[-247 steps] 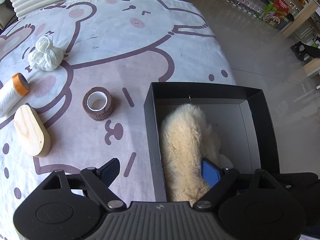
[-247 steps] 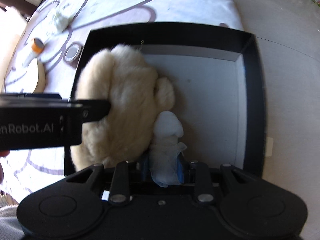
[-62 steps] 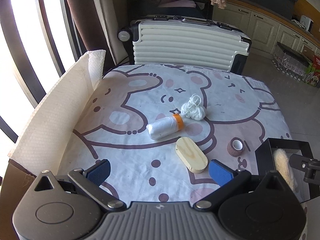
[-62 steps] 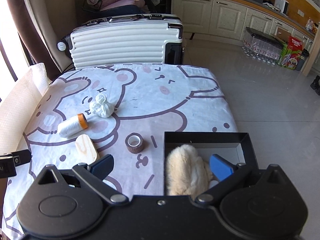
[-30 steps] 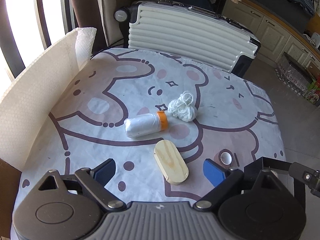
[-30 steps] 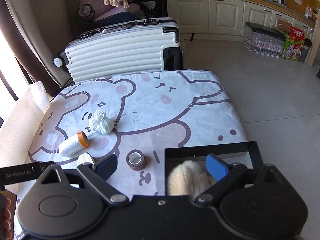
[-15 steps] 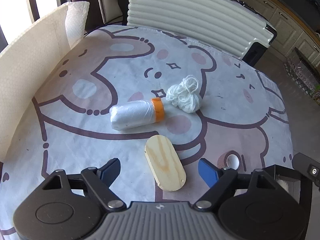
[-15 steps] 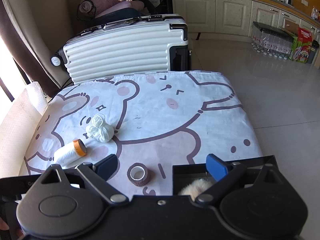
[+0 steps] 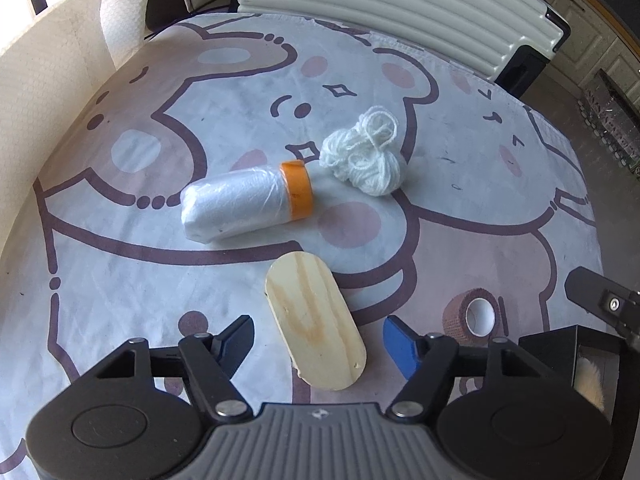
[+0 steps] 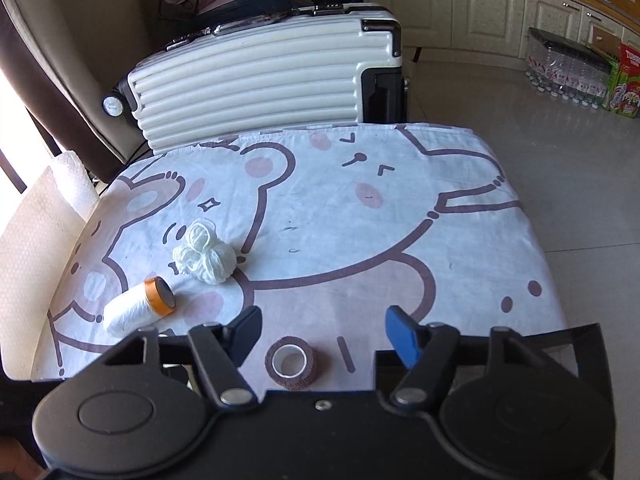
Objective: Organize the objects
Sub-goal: 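Close the left tool on the wooden block while the right tool grasps the brown tape roll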
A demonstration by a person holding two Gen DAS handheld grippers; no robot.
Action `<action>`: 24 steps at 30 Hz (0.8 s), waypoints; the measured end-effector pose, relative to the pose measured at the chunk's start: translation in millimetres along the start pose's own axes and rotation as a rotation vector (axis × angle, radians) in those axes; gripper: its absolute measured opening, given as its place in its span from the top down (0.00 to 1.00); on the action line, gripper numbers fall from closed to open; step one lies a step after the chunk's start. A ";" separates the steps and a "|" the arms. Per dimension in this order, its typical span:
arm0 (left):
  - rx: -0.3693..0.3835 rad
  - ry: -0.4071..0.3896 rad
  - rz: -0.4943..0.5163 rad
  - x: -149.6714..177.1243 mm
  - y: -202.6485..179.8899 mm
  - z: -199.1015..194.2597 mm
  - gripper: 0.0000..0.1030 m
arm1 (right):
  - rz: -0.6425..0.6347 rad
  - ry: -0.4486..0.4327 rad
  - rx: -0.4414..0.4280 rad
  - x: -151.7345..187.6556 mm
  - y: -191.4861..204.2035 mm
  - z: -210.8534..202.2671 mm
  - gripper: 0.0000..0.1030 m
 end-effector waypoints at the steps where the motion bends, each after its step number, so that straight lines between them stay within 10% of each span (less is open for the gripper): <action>1: -0.005 0.005 0.003 -0.4 -0.7 2.3 0.31 | -0.002 0.004 -0.005 -0.7 0.8 2.7 0.38; 24: 0.008 0.081 0.097 -11.8 1.1 33.0 0.44 | -0.098 0.189 -0.015 8.4 22.3 72.2 0.43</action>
Point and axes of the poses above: each gripper's, at about its wrist camera, not at the fingertips, and z roughly the way its jaws point, y to its left, x to its underside, the point moved 8 cm from there along z, roughly the way its jaws point, and after that the axes turned 14 degrees about y, right-handed, at the moved point
